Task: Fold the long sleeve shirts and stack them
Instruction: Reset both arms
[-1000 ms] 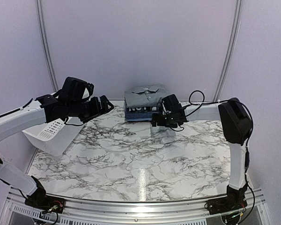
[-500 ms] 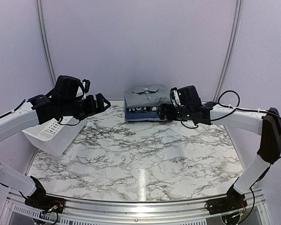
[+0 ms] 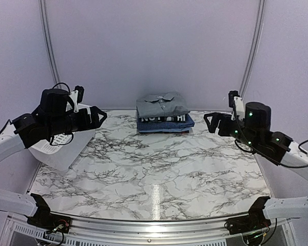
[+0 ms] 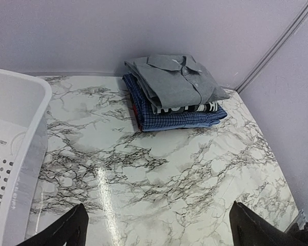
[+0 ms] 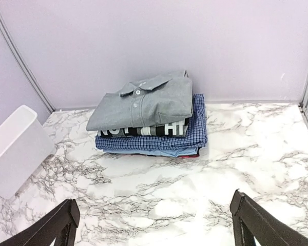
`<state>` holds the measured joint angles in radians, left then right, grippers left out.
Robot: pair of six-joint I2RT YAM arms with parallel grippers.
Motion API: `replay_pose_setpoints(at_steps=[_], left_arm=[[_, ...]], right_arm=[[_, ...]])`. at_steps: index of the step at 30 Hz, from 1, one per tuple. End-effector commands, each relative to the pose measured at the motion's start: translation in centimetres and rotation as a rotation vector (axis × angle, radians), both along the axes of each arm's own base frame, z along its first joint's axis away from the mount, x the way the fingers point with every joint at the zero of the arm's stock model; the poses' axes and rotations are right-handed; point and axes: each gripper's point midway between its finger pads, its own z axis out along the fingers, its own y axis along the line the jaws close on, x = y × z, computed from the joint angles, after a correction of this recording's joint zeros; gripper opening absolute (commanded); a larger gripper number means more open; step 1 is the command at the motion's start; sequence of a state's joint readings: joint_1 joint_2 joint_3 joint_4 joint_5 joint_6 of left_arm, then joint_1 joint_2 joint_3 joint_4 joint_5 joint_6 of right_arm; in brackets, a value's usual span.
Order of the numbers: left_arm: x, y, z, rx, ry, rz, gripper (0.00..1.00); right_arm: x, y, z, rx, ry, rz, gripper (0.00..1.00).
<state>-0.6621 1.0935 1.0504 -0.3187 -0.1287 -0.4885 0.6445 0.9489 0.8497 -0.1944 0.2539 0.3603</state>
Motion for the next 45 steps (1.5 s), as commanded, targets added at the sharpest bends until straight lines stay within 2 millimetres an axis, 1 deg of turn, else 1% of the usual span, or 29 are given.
replay_pose_setpoints(at_steps=[1,4,6,10,15,20,24,31,45], left_arm=[[-0.7,2.5,0.0,0.063,-0.059,0.049,0.99],[-1.3,2.9,0.1,0.058,-0.074,0.050,0.99],[-1.5,3.3,0.2,0.055,-0.085,0.057,0.99],[-1.8,3.9,0.7,0.054,-0.108,0.074,0.99],[-1.7,4.3,0.6,0.054,-0.114,0.096,0.99],[-1.9,4.5,0.5,0.060,-0.116,0.097,0.99],[-2.0,4.7,0.6,0.061,-0.124,0.100,0.99],[-2.3,5.3,0.8,0.050,-0.136,0.116,0.99],[-2.2,5.2,0.5,0.048,-0.130,0.123,0.99]], right_arm=[[-2.6,-3.3,2.3,0.000,-0.080,-0.059,0.98],[-3.7,-4.8,3.1,0.025,-0.106,-0.095,0.98],[-4.2,-5.3,3.6,0.037,-0.130,-0.104,0.98],[-4.9,-5.8,4.6,0.060,-0.165,-0.097,0.99],[-5.3,-6.1,4.8,0.065,-0.170,-0.103,0.99],[-5.2,-6.2,4.6,0.063,-0.174,-0.107,0.98],[-5.2,-6.2,4.7,0.061,-0.176,-0.106,0.99],[-5.1,-6.1,4.4,0.062,-0.167,-0.105,0.99],[-4.9,-5.9,4.1,0.040,-0.159,-0.101,0.99]])
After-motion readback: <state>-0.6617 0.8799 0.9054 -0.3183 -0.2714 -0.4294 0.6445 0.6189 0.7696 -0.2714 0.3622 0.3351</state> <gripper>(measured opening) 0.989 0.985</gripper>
